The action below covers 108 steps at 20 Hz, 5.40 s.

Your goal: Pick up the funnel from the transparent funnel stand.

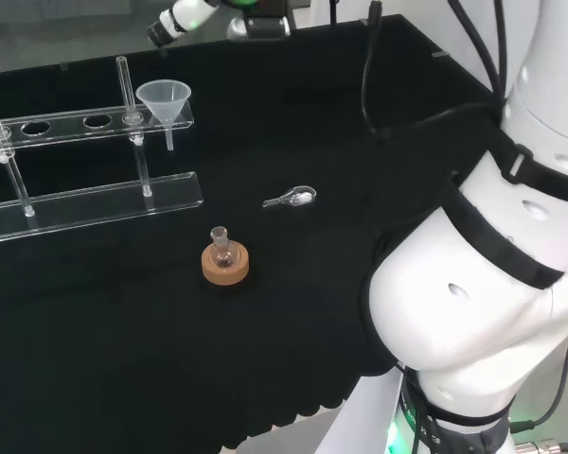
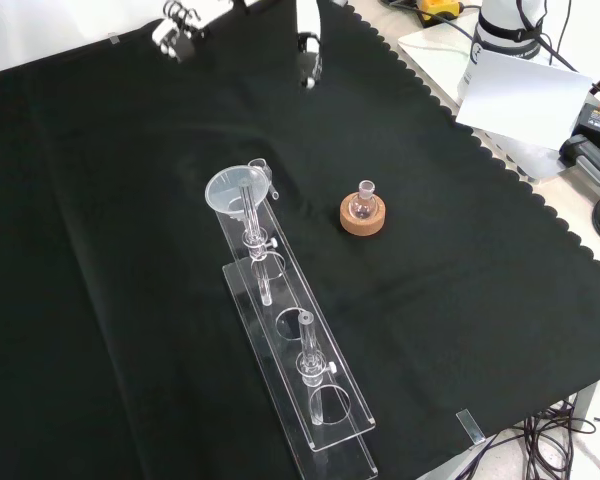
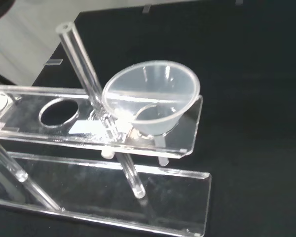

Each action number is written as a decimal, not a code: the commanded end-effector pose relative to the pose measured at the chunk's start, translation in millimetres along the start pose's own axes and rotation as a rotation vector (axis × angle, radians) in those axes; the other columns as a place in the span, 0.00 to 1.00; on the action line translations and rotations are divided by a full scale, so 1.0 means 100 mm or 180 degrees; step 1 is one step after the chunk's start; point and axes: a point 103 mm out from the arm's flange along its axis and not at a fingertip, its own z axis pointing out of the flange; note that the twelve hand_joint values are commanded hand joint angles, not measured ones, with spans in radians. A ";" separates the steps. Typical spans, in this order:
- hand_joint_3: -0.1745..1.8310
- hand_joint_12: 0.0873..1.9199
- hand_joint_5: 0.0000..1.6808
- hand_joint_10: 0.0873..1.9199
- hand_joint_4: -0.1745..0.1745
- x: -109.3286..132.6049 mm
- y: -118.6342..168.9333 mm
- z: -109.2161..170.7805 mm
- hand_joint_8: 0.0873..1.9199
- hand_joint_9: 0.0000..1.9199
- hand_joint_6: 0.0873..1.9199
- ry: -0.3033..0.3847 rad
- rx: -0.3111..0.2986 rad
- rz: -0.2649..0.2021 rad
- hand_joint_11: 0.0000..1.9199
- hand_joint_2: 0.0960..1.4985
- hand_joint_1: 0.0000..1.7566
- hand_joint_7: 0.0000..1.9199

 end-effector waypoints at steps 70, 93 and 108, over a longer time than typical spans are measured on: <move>0.09 0.22 0.00 0.00 0.38 0.13 0.66 1.28 0.00 0.00 0.00 0.0398 0.0864 -0.0073 0.00 0.42 0.36 0.00; 0.09 0.56 0.00 0.37 0.36 0.04 0.71 1.29 0.26 0.02 0.00 0.0296 0.0991 0.0053 0.00 0.42 0.36 0.05; 0.10 0.63 0.16 0.36 0.41 -0.04 0.67 1.26 0.28 0.11 0.00 0.0261 0.0987 0.0090 0.00 0.44 0.39 0.17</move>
